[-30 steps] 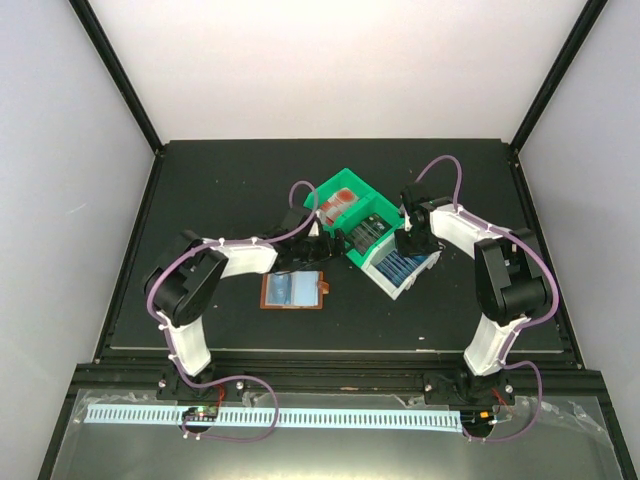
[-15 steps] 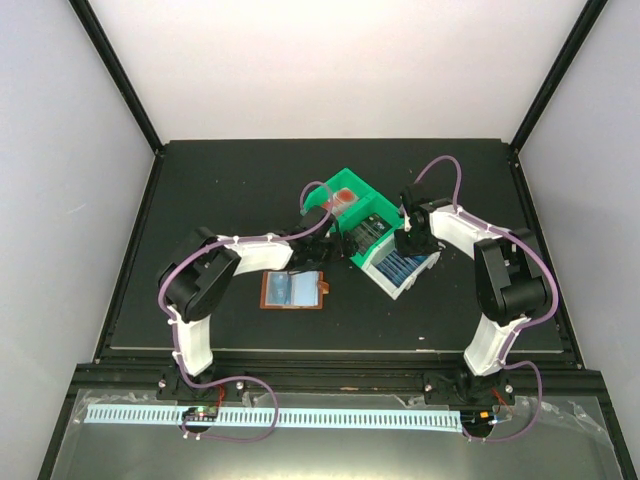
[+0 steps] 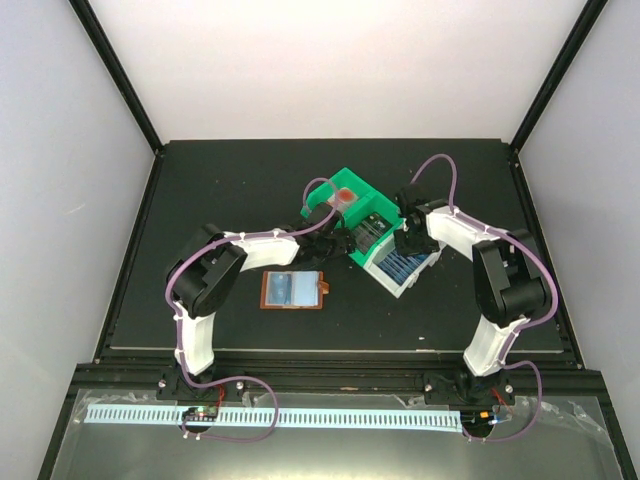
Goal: Put the credit cards into the card holder
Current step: Pick up the credit card from the storage box.
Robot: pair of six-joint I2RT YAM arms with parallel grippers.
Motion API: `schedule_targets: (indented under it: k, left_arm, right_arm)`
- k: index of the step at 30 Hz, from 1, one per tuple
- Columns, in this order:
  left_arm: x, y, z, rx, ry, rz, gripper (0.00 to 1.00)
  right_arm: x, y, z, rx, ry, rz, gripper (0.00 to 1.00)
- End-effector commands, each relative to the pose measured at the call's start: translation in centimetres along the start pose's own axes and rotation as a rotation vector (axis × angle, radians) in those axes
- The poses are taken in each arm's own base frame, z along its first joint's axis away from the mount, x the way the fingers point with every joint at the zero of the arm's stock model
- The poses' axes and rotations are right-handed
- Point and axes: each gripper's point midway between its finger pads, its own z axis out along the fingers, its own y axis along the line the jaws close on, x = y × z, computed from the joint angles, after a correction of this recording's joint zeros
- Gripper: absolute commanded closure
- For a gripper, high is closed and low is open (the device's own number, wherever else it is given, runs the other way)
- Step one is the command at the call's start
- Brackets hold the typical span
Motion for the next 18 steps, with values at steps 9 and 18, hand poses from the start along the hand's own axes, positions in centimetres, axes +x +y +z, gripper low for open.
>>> schedule_targets:
  k: [9, 18]
  left_arm:
    - [2.7, 5.3, 1.5, -0.191, 0.085, 0.033, 0.27]
    - [2.6, 4.9, 1.6, -0.175, 0.089, 0.039, 0.28]
  right_arm:
    - [-1.7, -2.0, -1.7, 0.094, -0.103, 0.042, 0.75]
    - [-0.2, 1.0, -0.3, -0.070, -0.030, -0.025, 0.63]
